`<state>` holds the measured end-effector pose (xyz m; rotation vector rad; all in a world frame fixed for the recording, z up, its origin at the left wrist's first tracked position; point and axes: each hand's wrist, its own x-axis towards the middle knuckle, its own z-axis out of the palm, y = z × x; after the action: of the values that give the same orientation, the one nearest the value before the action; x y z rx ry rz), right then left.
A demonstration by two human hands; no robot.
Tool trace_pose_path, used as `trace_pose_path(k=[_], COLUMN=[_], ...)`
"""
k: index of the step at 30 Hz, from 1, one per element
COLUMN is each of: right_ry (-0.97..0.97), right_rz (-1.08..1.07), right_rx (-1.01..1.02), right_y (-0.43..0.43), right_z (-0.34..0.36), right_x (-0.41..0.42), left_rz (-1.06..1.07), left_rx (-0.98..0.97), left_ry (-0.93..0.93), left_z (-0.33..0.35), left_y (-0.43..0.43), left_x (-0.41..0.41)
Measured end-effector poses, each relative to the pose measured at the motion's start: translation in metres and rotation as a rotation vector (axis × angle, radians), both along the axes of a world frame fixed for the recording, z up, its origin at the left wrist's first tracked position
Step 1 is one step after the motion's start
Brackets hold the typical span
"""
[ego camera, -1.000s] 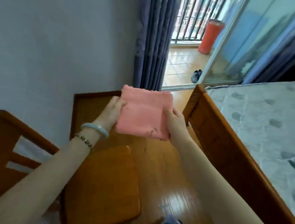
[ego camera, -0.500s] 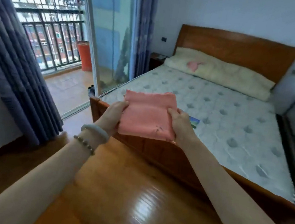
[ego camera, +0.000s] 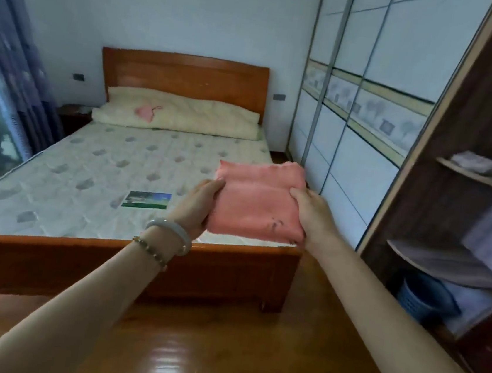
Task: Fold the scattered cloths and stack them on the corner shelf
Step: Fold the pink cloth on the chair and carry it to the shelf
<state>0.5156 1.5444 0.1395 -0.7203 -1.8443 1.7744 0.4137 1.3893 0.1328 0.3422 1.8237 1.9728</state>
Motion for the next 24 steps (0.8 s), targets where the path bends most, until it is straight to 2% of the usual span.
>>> trace_pose_path(k=[8,15,24], right_ry=[0.091,0.138,0.180], right_rz=[-0.352,-0.582,-0.678], right_rx=[-0.139,-0.156,-0.160], right_y=[0.148,0.267,0.424], right_z=[0.000,0.010,0.033], right_x=[0.114,0.171,0.190], left_rz=[-0.357,-0.584,-0.632], left_rx=[-0.043,-0.030,0.029], left_ry=[0.047,-0.090,0.020], left_z=[0.017,0.026,0.051], left_y=[0.187,0.335,0.511], left_x=[0.070,0.111,0.124])
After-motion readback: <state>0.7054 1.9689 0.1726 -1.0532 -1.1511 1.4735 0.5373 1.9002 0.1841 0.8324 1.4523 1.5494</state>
